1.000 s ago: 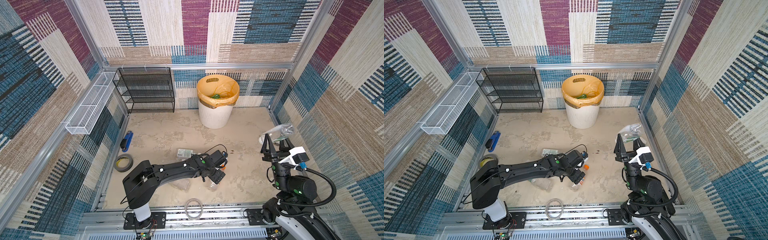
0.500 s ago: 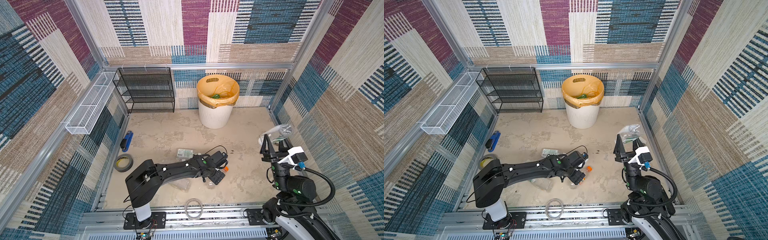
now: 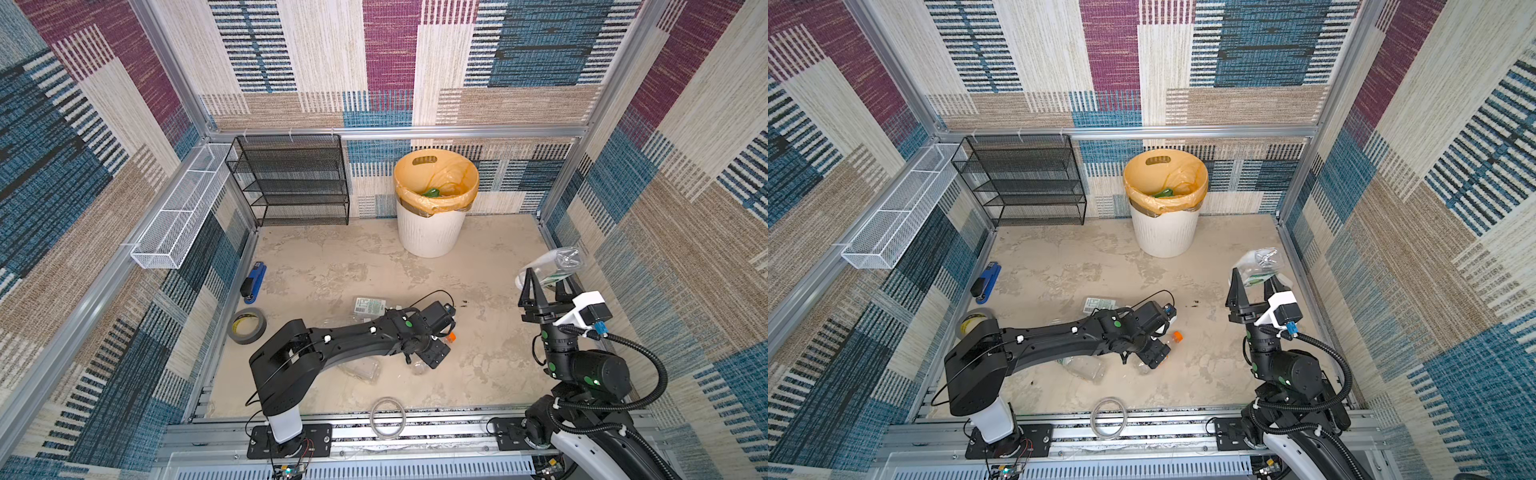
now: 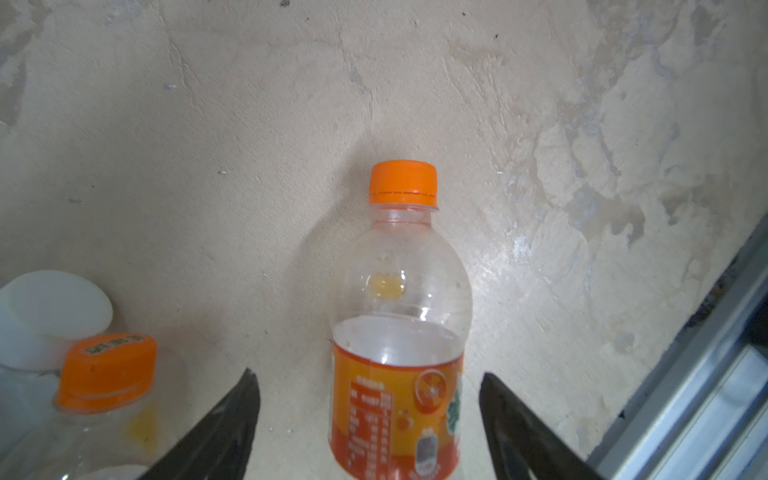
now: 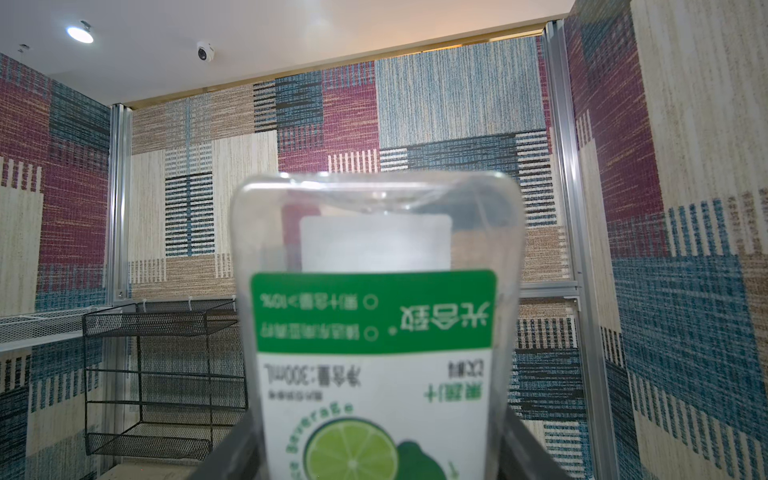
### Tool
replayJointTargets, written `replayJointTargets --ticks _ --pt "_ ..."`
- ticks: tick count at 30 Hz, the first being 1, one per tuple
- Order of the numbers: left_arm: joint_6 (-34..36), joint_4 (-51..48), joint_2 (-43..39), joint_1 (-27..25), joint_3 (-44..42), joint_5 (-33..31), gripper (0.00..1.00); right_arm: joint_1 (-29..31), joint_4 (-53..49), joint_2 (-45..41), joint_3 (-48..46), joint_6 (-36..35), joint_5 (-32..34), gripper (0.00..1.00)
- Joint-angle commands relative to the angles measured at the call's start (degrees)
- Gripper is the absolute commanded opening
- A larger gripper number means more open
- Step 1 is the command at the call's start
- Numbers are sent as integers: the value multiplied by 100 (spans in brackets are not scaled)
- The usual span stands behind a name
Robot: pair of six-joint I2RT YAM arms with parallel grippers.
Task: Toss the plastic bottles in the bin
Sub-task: 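Lift lime-label bottle with right gripper while left gripper reaches orange-cap bottle, then carry lime-label bottle over the bin and open right gripper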
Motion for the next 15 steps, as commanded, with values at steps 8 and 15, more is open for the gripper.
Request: replayJointTargets --ticks 8,15 --pt "72 99 -327 -4 27 -166 84 3 158 104 57 -34 29 64" --pt "507 1030 -1919 298 -609 -699 85 -1 516 654 414 -328 -288 64"
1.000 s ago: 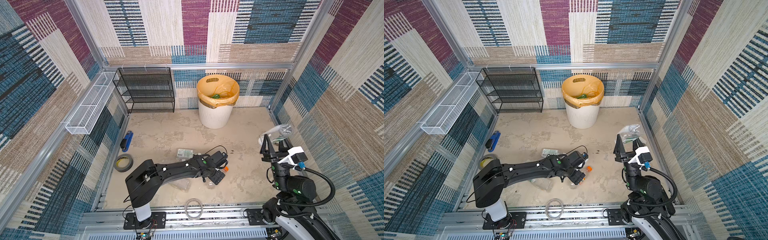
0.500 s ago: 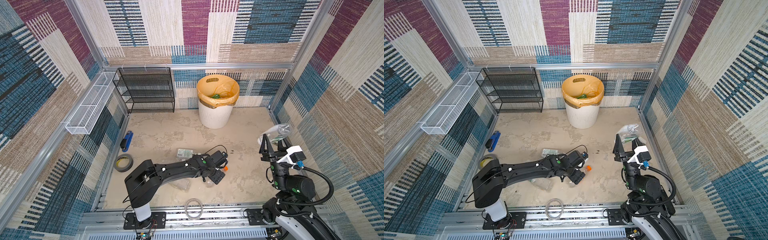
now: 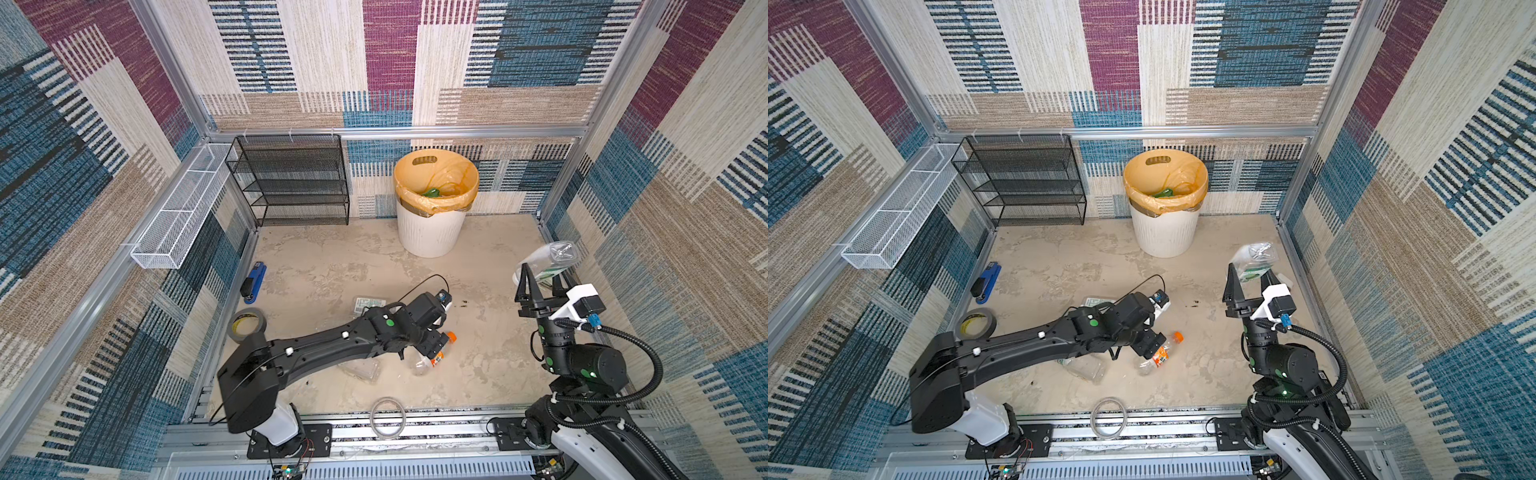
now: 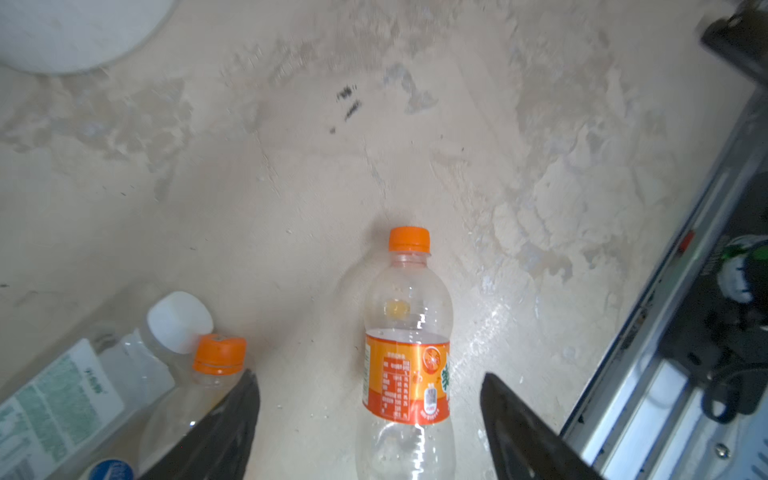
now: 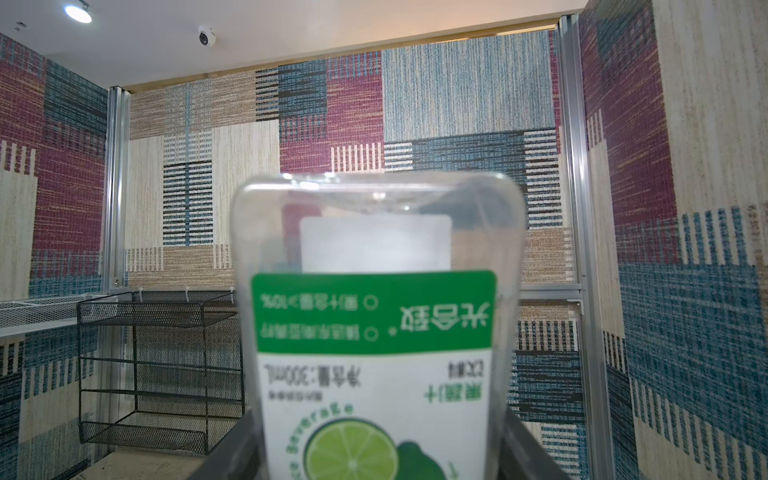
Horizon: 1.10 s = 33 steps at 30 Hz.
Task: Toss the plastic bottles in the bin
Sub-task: 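Carry lime-label bottle over the bin and open right gripper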
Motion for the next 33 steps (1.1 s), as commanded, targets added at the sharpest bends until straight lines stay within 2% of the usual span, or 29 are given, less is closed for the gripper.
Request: replayJointTargets --ticks 1,4,7,10,12,14,16,21,25,29,33 --pt "293 896 -827 236 -470 -297 85 5 519 327 238 -199 -309 64" --pt "150 1571 -1687 596 -1069 -219 85 5 846 1051 708 -283 -602 64" --pt "-17 1817 -2307 905 -1494 -229 85 -9 860 2329 1731 -349 -722 64" --pt "-162 1850 -2750 1094 -1820 -300 85 -359 -313 4367 3917 -27 -1001 64" --pt "-250 1948 -2979 1179 -2058 -320 85 -803 -1320 5828 5640 796 -1539 69" --pt "-318 1884 -3113 1261 -2108 -257 85 -948 -1615 6578 6533 1228 -1774 86" --pt "-271 1636 -3224 1264 -2052 -321 85 -946 -1479 6747 6686 1314 -1774 100" --pt "-106 1451 -3410 1281 -2146 -459 86 -1020 -1497 6683 6650 1140 -1684 99" --pt "32 1466 -3042 1282 -1955 -145 87 -1057 -1415 6168 6128 967 -1499 99" --pt "188 1377 -2429 1282 -1616 516 88 -1075 -1544 5356 5239 805 -1034 100" --pt "354 1123 -1843 1101 -1335 1009 90 -1115 -2095 4413 3960 1088 -619 99"
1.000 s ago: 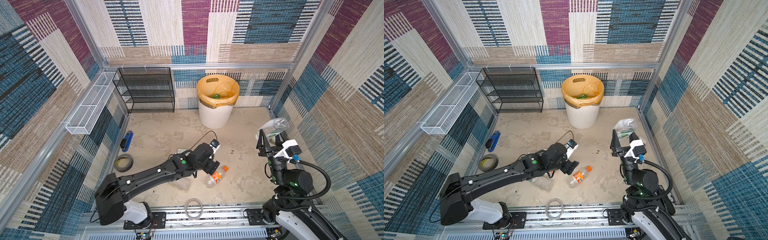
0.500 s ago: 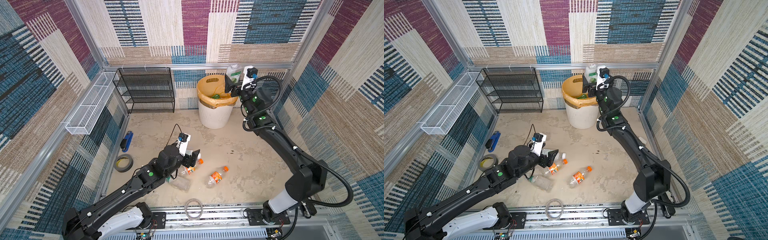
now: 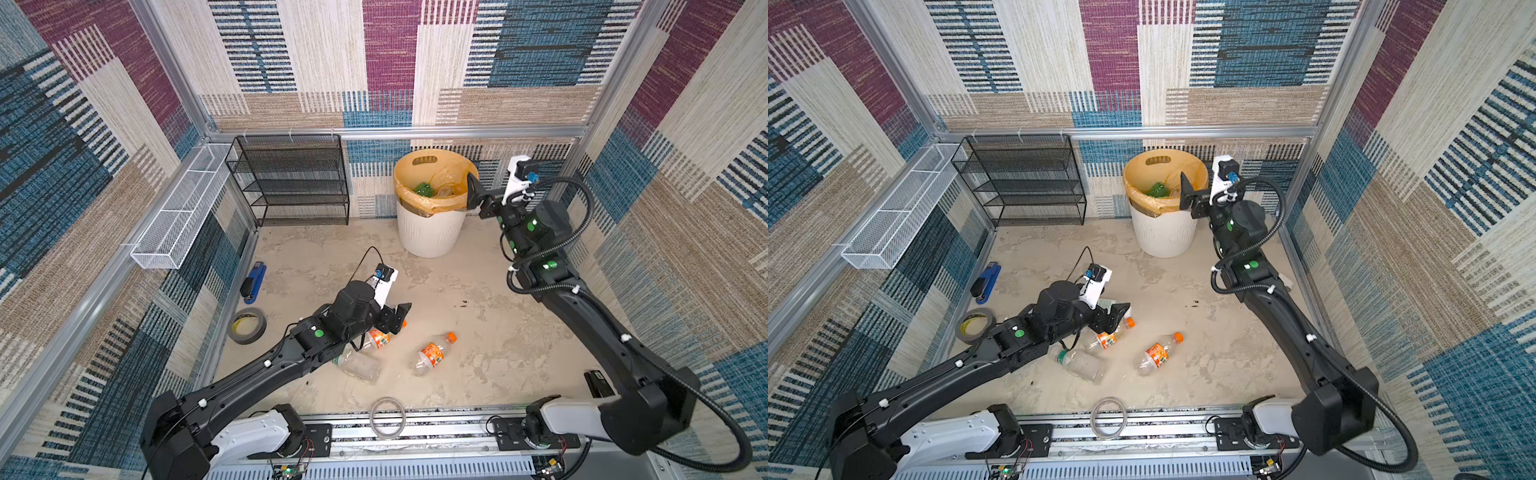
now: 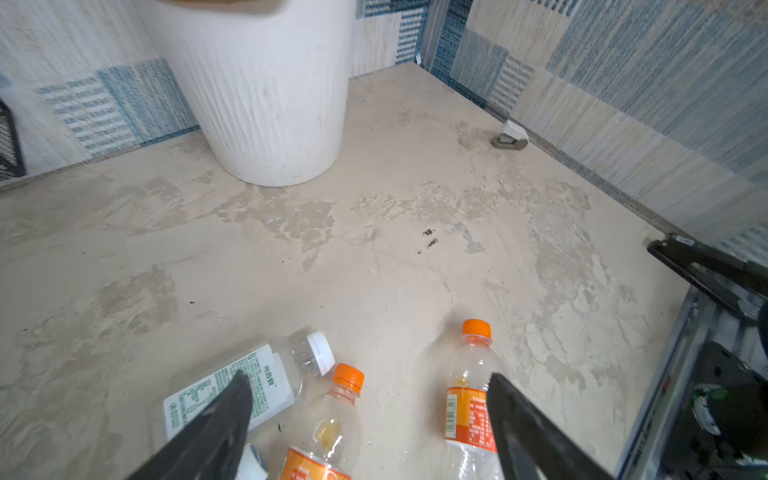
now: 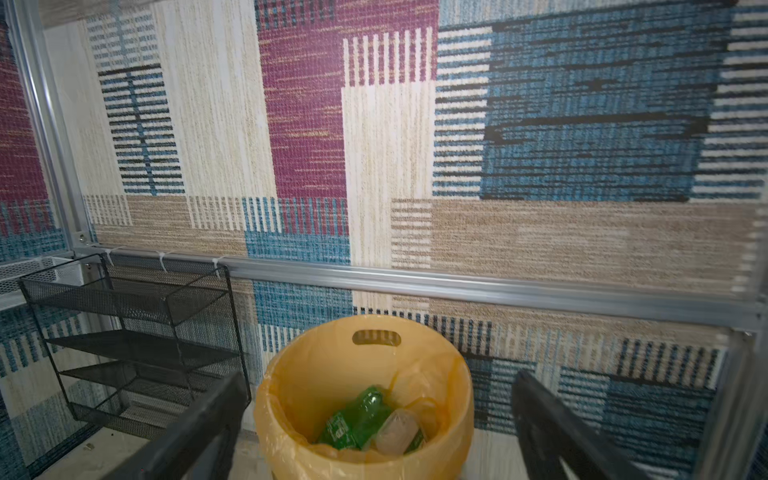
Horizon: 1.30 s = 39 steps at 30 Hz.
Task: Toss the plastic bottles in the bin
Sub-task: 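Carry lime-label bottle over the bin and open right gripper, then close left gripper on the orange-cap bottle while right gripper withdraws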
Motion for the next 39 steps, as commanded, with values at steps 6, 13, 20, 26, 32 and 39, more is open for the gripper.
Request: replayJointTargets --ticks 6,13,20,26,32,39 --pt "310 -697 1025 -896 387 660 93 -160 -1328 -1790 -2378 1163 874 99" --pt "32 -519 2143 -1417 568 691 92 -277 -1582 -2325 -3077 1552 843 97" --pt "-207 -821 3358 -1458 1279 358 89 -316 -1249 -2425 -3242 1503 756 96" --pt "-243 -729 3743 -1470 1311 206 82 -334 -1055 -2628 -3448 1433 829 95" --pt "-242 -511 3798 -1471 1191 -46 67 -359 -953 -2694 -3545 1380 823 94" --pt "-322 348 3525 -1454 824 -189 53 -369 -941 -2612 -3502 1217 863 93"
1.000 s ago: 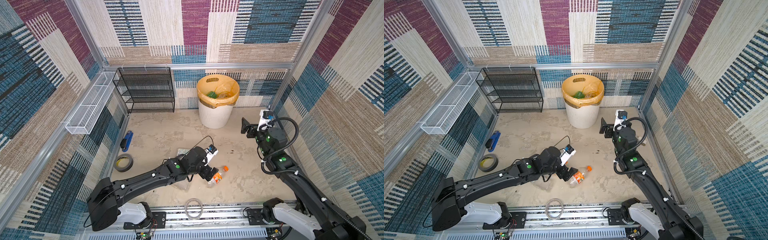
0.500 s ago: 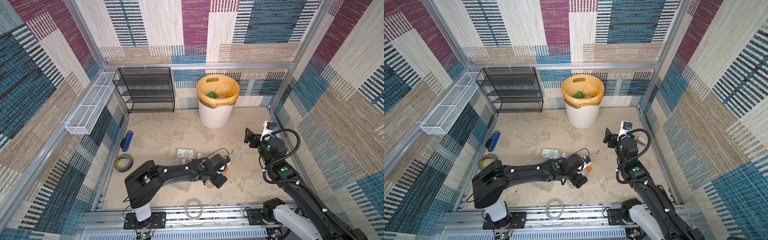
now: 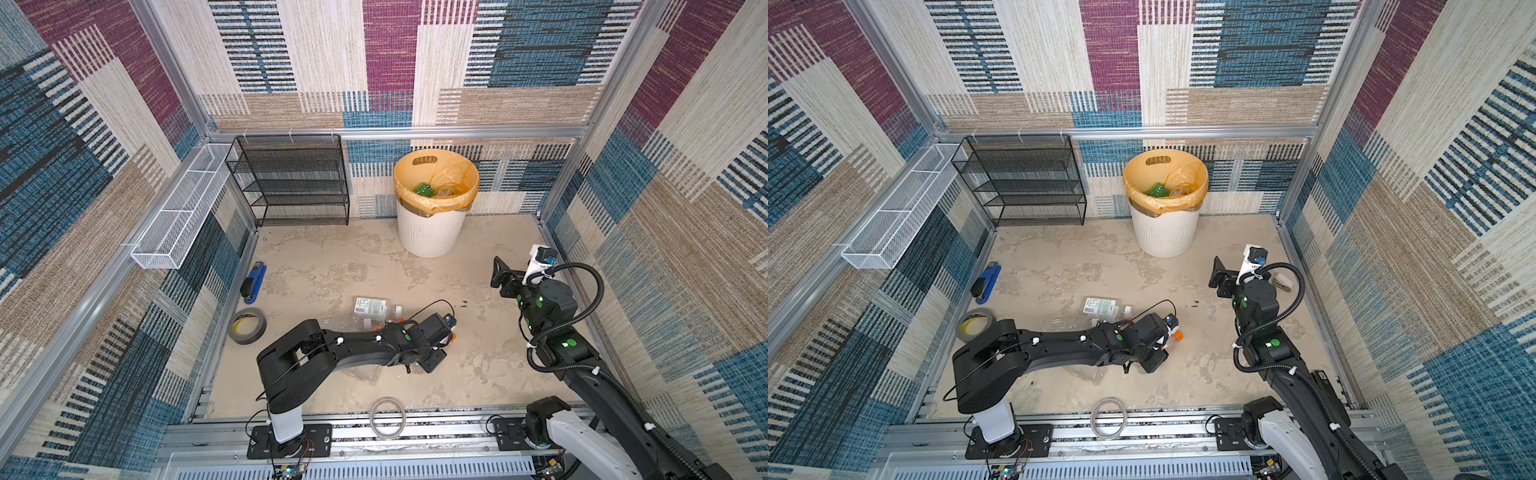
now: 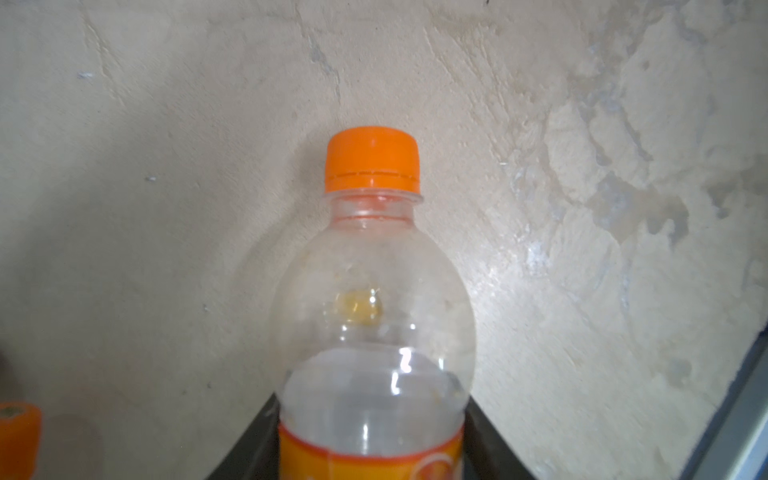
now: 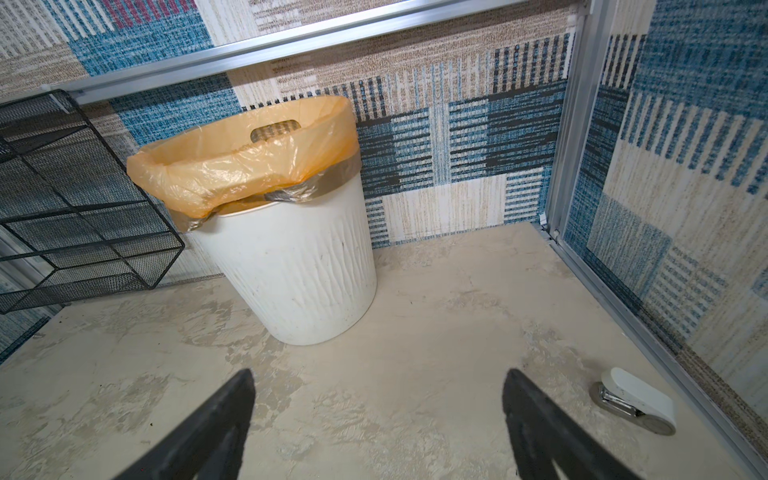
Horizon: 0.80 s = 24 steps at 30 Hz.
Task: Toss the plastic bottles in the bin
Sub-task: 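Close left gripper on the orange-cap bottle while right gripper withdraws, then lift orange-cap bottle over the bin and open left gripper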
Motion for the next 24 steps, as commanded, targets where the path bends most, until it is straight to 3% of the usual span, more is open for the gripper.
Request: replayJointTargets --ticks 1,9,14,20,24 --pt "-129 690 -205 12 -185 -154 53 -15 194 33 58 -143 57 93" --pt "659 2329 -1263 344 -330 -666 51 -85 380 137 -48 -199 98 92" --pt "1908 4689 -1821 455 -540 -1063 51 -99 831 50 -246 -231 -25 91" --pt "3549 7672 -1775 492 -503 -722 57 -94 1043 125 -299 -351 -79 90" --pt "3866 8272 -1542 669 75 -348 57 -95 1248 44 -396 -432 -72 90"
